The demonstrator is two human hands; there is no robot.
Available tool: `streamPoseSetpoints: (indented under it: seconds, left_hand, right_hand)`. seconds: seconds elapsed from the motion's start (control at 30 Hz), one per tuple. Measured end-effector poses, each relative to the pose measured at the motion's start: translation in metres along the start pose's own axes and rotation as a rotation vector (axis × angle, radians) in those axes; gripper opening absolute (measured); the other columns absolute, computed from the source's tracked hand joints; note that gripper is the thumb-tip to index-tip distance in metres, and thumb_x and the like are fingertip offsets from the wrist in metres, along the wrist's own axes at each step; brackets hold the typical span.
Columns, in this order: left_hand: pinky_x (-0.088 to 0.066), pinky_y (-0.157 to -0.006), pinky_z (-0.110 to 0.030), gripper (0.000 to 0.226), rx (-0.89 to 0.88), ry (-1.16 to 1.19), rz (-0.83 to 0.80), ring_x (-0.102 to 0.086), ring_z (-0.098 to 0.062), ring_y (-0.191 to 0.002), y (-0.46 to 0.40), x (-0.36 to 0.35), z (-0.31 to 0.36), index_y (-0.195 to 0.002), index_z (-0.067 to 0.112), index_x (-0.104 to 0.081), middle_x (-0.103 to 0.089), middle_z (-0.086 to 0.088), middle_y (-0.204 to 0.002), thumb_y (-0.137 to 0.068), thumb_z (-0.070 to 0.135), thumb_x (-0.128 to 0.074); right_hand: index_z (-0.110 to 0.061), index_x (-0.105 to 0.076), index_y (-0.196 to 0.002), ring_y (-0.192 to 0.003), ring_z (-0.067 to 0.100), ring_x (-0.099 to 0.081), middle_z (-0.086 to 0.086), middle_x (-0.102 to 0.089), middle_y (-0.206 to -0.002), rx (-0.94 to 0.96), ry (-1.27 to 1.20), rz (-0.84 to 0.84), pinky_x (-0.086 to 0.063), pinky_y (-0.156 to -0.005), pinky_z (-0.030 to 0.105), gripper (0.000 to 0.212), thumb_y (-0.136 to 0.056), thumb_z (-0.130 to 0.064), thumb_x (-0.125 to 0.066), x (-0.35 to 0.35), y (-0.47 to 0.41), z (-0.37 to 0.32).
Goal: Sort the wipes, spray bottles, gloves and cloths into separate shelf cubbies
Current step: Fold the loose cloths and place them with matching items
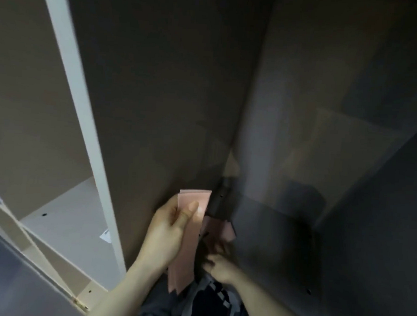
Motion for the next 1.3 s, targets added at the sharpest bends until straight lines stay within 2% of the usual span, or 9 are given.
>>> streamPoseSetpoints:
  seconds: [0.2, 0.33, 0.43, 0.53, 0.63, 0.87, 1.0, 1.1, 1.3]
  left_hand:
    - [-0.049, -0.071, -0.017, 0.013, 0.025, 0.009, 0.009, -0.067, -0.003, -0.077, -0.003, -0.003, 0.005, -0.091, 0.017, -0.068, -0.074, 0.009, -0.082, -0.092, 0.017, -0.056]
    - [-0.051, -0.074, -0.027, 0.012, 0.038, 0.041, 0.02, -0.067, -0.007, -0.077, -0.006, -0.005, 0.007, -0.089, 0.016, -0.072, -0.075, 0.004, -0.081, -0.089, 0.015, -0.06]
    - [-0.049, -0.07, -0.023, 0.01, 0.044, 0.086, 0.053, -0.064, -0.004, -0.071, -0.006, -0.009, 0.01, -0.084, 0.015, -0.072, -0.073, 0.006, -0.075, -0.087, 0.013, -0.063]
    - [-0.051, -0.072, -0.026, 0.011, 0.047, 0.157, 0.082, -0.065, -0.012, -0.075, -0.005, -0.012, 0.017, -0.092, 0.014, -0.069, -0.072, 0.0, -0.08, -0.091, 0.016, -0.058]
    - [-0.051, -0.069, -0.027, 0.015, 0.024, 0.192, 0.087, -0.064, -0.012, -0.071, -0.006, -0.012, 0.028, -0.091, 0.016, -0.066, -0.07, 0.001, -0.077, -0.095, 0.02, -0.052]
    - [-0.041, -0.057, -0.021, 0.019, -0.08, 0.169, -0.053, -0.05, -0.007, -0.06, -0.003, -0.017, 0.05, -0.079, 0.014, -0.063, -0.059, 0.008, -0.063, -0.094, 0.019, -0.054]
    - [-0.047, -0.066, -0.019, 0.015, -0.052, 0.204, -0.175, -0.061, -0.004, -0.069, 0.006, -0.029, 0.063, -0.079, 0.016, -0.069, -0.069, 0.007, -0.071, -0.09, 0.02, -0.06]
    - [-0.049, -0.086, -0.035, 0.015, -0.019, 0.27, -0.241, -0.066, -0.017, -0.088, 0.012, -0.038, 0.071, -0.091, 0.01, -0.074, -0.073, -0.01, -0.096, -0.087, 0.02, -0.064]
    - [-0.049, -0.08, -0.036, 0.021, 0.042, 0.387, -0.269, -0.064, -0.023, -0.083, 0.022, -0.037, 0.08, -0.091, 0.003, -0.072, -0.072, -0.019, -0.091, -0.085, 0.022, -0.066]
  right_hand:
    - [-0.027, -0.023, -0.148, -0.146, 0.018, -0.007, -0.006, -0.015, -0.158, 0.031, 0.137, 0.22, -0.011, -0.117, 0.042, 0.07, -0.085, -0.055, -0.009, -0.002, -0.009, 0.01]
    - [-0.005, -0.06, -0.121, -0.106, 0.013, -0.057, 0.014, -0.059, -0.127, 0.135, -0.722, 0.697, -0.041, -0.092, 0.012, 0.032, -0.092, -0.016, -0.055, 0.05, 0.015, 0.015]
    - [0.009, -0.068, -0.101, -0.07, -0.004, -0.064, 0.011, -0.07, -0.091, 0.011, -1.214, 0.962, -0.051, -0.078, 0.019, 0.024, -0.079, 0.015, -0.061, 0.092, 0.032, 0.041]
    - [-0.017, -0.076, -0.072, -0.061, -0.011, -0.061, -0.014, -0.069, -0.064, -0.021, -1.279, 1.121, -0.05, -0.079, 0.028, 0.035, -0.074, 0.016, -0.064, 0.135, 0.054, 0.052]
    - [0.004, -0.067, -0.092, -0.064, -0.018, -0.057, -0.01, -0.062, -0.082, 0.054, -1.211, 1.224, -0.045, -0.068, 0.006, 0.019, -0.077, 0.015, -0.063, 0.181, 0.097, 0.034]
    - [-0.012, -0.062, -0.095, -0.063, -0.011, -0.056, -0.015, -0.065, -0.065, 0.327, -0.926, 1.116, -0.039, -0.067, 0.003, 0.03, -0.081, 0.014, -0.059, 0.231, 0.178, -0.012]
    - [-0.03, -0.063, -0.092, -0.063, -0.005, -0.058, -0.013, -0.068, -0.065, 0.361, -1.001, 1.048, -0.047, -0.064, 0.016, 0.037, -0.083, 0.005, -0.063, 0.229, 0.217, -0.04]
    - [-0.027, -0.063, -0.095, -0.061, 0.0, -0.062, -0.006, -0.069, -0.071, 0.393, -1.162, 0.946, -0.053, -0.054, 0.018, 0.035, -0.084, 0.006, -0.06, 0.22, 0.238, -0.062]
    - [-0.022, -0.066, -0.098, -0.073, 0.012, -0.071, -0.001, -0.075, -0.078, 0.434, -1.218, 0.82, -0.059, -0.062, 0.026, 0.03, -0.083, 0.003, -0.062, 0.205, 0.263, -0.089]
Point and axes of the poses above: each hand's wrist, its own y-axis away from the middle knuckle, its own x-axis out of the back of the hand, z = x × y, the point moved 3 cm from there along -y, towards the middle knuckle
